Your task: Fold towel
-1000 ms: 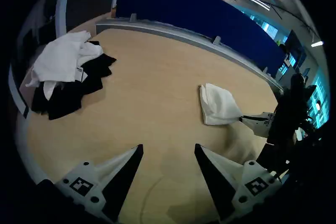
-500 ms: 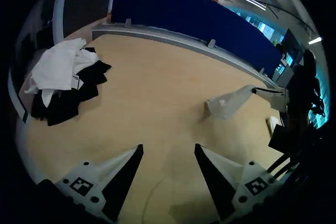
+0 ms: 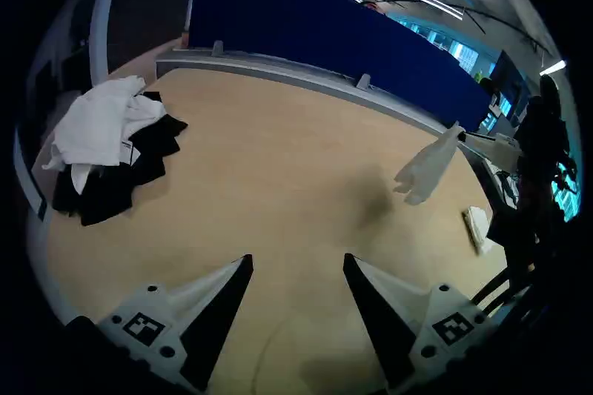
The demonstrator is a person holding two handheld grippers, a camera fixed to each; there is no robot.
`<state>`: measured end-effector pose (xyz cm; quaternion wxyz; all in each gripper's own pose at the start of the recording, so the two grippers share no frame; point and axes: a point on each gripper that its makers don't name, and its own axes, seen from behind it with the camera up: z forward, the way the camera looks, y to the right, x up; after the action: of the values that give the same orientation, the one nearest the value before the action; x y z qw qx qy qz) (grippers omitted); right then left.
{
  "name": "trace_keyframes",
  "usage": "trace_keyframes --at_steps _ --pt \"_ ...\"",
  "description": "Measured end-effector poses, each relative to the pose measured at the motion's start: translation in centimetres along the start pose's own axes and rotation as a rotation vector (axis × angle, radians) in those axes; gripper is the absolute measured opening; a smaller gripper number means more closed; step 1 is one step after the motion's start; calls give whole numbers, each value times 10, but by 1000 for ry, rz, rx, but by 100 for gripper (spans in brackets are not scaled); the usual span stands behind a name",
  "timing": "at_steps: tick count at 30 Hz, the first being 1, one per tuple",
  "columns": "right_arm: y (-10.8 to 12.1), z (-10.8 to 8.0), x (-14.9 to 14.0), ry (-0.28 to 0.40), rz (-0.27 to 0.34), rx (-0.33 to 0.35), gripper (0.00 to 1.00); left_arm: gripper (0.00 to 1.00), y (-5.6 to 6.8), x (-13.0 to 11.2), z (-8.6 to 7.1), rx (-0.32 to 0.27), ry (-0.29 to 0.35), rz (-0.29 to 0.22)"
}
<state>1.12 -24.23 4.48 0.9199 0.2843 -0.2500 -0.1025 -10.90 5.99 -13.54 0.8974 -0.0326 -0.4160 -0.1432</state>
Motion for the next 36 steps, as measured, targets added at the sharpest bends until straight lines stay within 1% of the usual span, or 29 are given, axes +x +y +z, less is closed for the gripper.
trace_keyframes --at_steps 8,14,26,36 --pt "31 -16 8 12 20 -29 4 90 11 -2 0 -11 -3 11" --pt "58 -31 5 16 40 -49 4 90 20 -7 -1 -16 -9 24" --pt "127 -62 -10 22 81 -121 4 90 38 -8 2 -22 -15 52" --pt "186 -88 -29 -5 87 -171 4 90 49 -11 5 -23 -24 68"
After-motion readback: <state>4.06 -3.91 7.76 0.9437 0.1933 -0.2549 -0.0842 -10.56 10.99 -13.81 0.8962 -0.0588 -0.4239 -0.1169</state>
